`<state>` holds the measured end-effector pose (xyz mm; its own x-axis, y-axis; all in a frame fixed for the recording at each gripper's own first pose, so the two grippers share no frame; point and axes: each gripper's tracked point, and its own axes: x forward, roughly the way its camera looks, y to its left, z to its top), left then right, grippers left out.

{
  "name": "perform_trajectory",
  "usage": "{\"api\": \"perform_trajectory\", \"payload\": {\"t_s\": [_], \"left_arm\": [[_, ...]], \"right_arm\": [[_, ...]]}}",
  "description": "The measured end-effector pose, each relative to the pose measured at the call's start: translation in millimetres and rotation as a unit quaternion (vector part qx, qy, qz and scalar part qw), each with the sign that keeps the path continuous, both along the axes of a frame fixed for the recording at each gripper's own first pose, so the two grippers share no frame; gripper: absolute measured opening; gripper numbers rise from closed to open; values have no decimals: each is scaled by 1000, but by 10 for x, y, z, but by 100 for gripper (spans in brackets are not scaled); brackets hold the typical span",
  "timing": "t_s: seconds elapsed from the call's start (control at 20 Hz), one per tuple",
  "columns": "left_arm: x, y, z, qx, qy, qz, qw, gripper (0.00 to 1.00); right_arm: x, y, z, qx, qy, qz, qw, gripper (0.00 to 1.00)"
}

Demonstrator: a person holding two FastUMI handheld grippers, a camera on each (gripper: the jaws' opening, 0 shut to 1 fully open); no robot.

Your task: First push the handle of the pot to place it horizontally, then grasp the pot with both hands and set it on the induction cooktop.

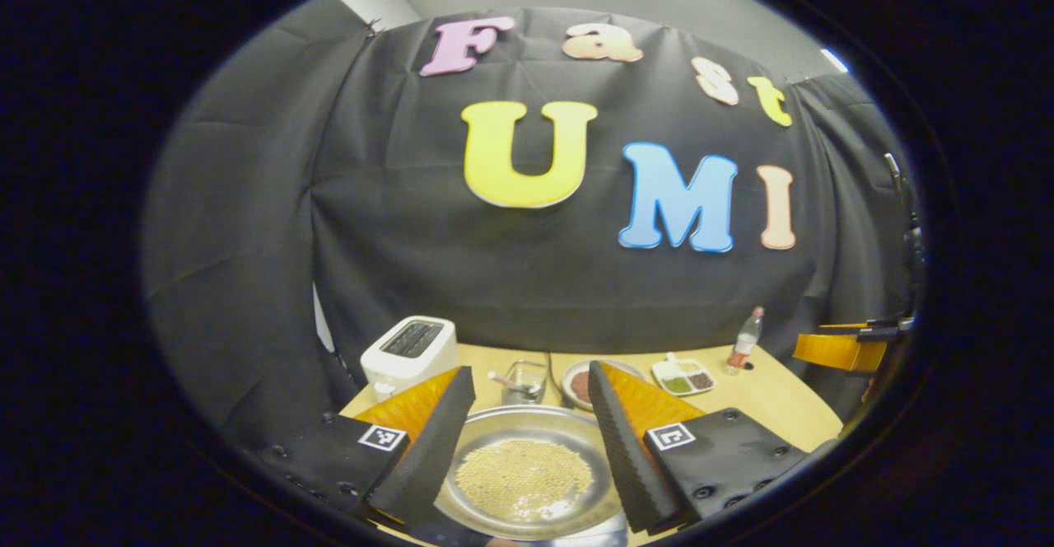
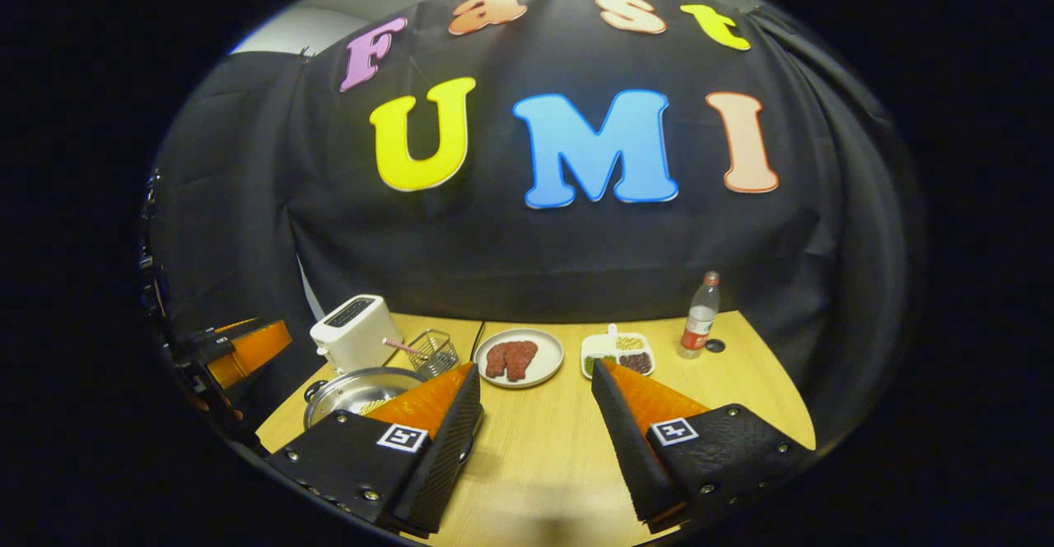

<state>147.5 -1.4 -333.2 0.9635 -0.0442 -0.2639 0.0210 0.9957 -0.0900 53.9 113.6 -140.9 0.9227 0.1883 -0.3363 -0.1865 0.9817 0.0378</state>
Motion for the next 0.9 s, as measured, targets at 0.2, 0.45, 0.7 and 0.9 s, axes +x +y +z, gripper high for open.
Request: {"api": "perform_trajectory", "payload": {"t_s": [0.2, 0.45, 0.7, 0.9], "left_arm": [[0, -305, 349, 2, -49, -18, 999, 91], [25, -724, 702, -6, -103, -47, 994, 91], [-42, -918, 884, -21, -132, -62, 989, 93], [-47, -905, 900, -27, -132, -62, 989, 99]], "right_arm": [[-147, -511, 454, 2, -47, -38, 998, 83], [-416, -986, 975, 14, -101, -71, 992, 83], [-611, -1165, 1200, 3, -123, -69, 990, 88], [-668, -1224, 1095, 8, -113, -75, 991, 94]]}}
